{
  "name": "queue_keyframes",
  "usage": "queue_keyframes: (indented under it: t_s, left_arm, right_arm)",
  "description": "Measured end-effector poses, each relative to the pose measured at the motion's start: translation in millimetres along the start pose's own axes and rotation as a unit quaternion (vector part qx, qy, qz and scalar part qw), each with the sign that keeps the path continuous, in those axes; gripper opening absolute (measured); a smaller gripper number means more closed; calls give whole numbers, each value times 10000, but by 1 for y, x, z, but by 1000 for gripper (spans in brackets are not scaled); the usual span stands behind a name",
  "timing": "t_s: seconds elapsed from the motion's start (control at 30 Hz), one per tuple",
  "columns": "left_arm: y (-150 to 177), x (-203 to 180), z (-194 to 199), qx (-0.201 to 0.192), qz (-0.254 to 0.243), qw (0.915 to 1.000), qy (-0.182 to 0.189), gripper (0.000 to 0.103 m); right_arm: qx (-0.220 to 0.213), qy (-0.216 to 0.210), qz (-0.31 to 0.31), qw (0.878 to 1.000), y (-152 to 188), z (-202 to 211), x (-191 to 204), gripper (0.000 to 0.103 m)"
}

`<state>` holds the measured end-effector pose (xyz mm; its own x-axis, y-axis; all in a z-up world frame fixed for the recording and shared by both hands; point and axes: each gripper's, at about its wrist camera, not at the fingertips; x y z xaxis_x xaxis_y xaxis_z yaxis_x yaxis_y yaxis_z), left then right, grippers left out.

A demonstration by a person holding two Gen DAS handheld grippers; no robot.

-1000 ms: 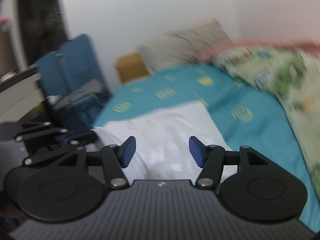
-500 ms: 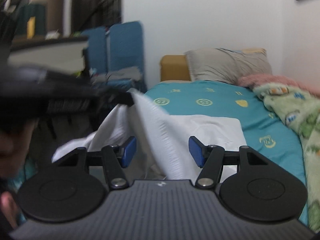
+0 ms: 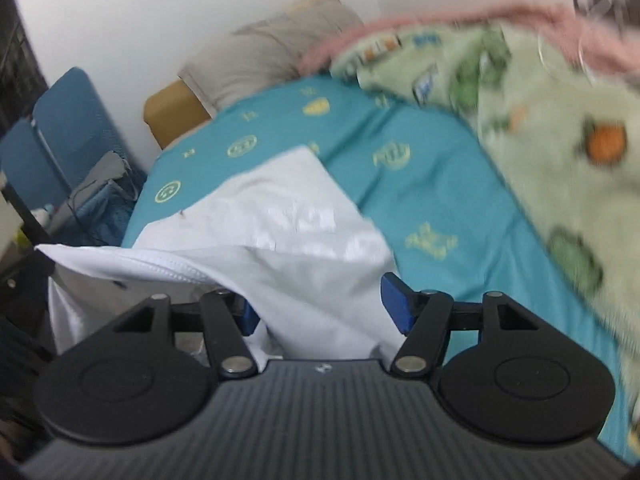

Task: Fold clothes

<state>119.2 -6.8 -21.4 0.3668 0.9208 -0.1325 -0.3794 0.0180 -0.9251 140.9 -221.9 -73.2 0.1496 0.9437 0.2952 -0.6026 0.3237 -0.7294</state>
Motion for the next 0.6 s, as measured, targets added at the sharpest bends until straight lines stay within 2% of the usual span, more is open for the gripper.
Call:
queue_keyframes:
  t_s: [0.07, 0.17, 0.23, 0.3, 0.37, 0.43, 0.47, 0.5, 0.6]
  left_arm:
    - [-2, 0, 4, -105, 94, 9999, 32, 1]
    - [-6, 5, 9, -218, 299, 9993, 106, 1]
    - [-7, 8, 11, -226, 448, 9986, 173, 1]
    - [-6, 10, 10, -185, 514, 9983, 184, 1]
    - [-3, 14, 6, -89, 558, 9983, 119, 1]
    - [1, 19, 0, 42, 605, 9982, 4, 1]
    - [4, 22, -3, 120, 632, 9979, -76, 1]
    - [7, 25, -8, 208, 652, 9975, -156, 1]
    - [16, 35, -21, 496, 647, 9959, -381, 1]
  right_arm:
    - [187, -70, -49, 9998, -2, 3, -5, 64]
    - [38, -166, 139, 9998, -5, 24, -4, 64]
    - [-209, -80, 437, 9988, -3, 39, 3, 64]
    - [-270, 43, 752, 9968, 0, 36, 8, 64]
    - [-104, 137, 1043, 9944, 6, 23, 15, 62]
    - [80, 107, 1222, 9924, 11, 8, 21, 44]
    - [112, 38, 1267, 9919, 12, 4, 24, 28]
    - [144, -32, 1313, 9912, 13, 0, 27, 17]
    - [17, -306, 1420, 9894, 12, 1, 35, 16]
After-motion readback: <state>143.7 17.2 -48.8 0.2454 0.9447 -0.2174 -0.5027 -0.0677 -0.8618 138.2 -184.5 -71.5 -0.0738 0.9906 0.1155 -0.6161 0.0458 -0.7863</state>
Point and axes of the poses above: each gripper's, at about its wrist camera, not at the fingertips, and z roughly against the way its jaws point, x to its left, y to its underside, and after that the axes turned 4 degrees about z, right-handed
